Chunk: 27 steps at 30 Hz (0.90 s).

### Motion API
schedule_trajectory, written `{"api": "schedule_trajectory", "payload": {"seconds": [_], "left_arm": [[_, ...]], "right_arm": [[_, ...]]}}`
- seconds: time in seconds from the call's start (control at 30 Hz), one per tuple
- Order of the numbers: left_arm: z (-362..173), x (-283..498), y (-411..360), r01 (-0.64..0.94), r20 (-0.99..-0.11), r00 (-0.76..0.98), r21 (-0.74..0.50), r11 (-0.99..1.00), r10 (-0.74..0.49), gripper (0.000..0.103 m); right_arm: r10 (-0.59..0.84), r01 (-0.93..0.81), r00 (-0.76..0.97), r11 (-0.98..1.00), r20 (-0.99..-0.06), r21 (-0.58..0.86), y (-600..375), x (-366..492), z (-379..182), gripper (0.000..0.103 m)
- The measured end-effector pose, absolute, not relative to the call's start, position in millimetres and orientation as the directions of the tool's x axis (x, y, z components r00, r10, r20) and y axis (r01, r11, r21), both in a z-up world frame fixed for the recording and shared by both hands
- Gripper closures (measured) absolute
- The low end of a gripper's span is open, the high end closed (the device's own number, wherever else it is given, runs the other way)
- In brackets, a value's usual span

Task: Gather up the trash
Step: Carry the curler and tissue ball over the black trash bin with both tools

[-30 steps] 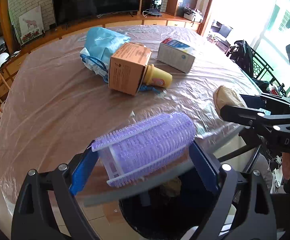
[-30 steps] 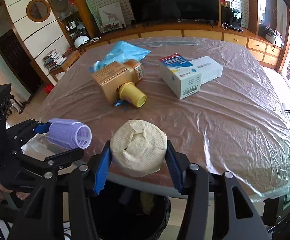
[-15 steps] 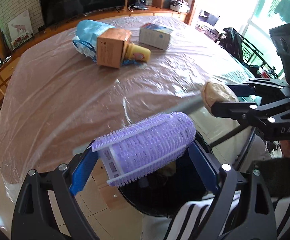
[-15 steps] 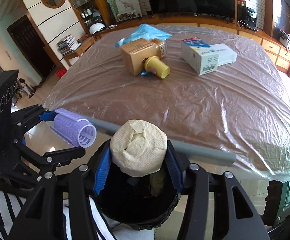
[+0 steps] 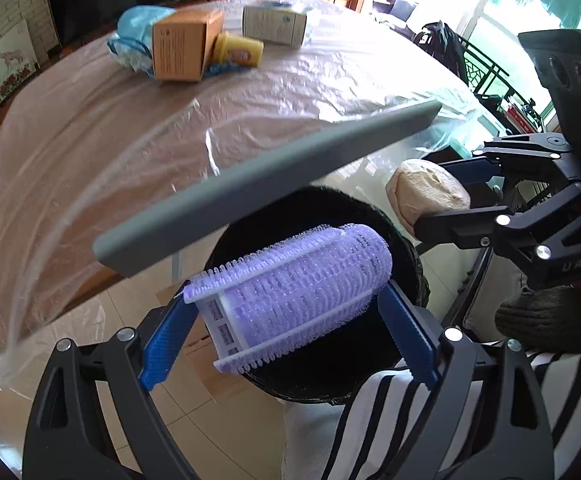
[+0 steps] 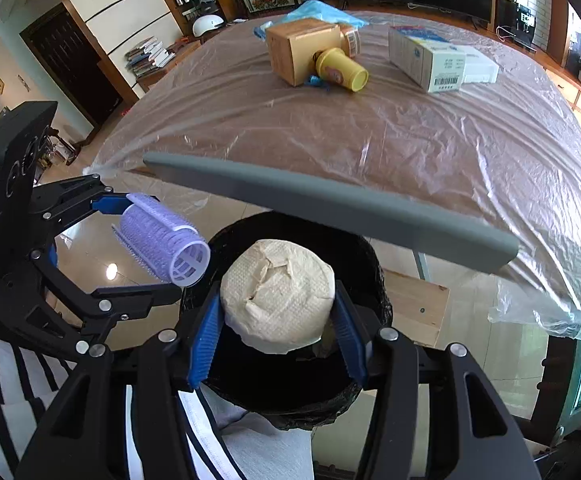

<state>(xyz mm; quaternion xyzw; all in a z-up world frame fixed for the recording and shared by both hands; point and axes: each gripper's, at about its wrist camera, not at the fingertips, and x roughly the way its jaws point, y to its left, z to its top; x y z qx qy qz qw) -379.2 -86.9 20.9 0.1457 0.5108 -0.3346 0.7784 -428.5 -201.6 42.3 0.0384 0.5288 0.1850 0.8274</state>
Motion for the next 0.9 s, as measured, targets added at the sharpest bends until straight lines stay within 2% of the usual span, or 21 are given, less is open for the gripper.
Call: {"api": "schedule_trajectory", "payload": {"seconds": [0.9], "left_arm": [[-40.3, -365.3, -98.1, 0.67, -0.939, 0.189, -0.09, 0.737, -0.287, 0.012]], "right_arm": [[0.246, -0.278, 0.319, 0.947, -0.915, 0.158, -179.5, -415.3, -11.1, 0.052]]}}
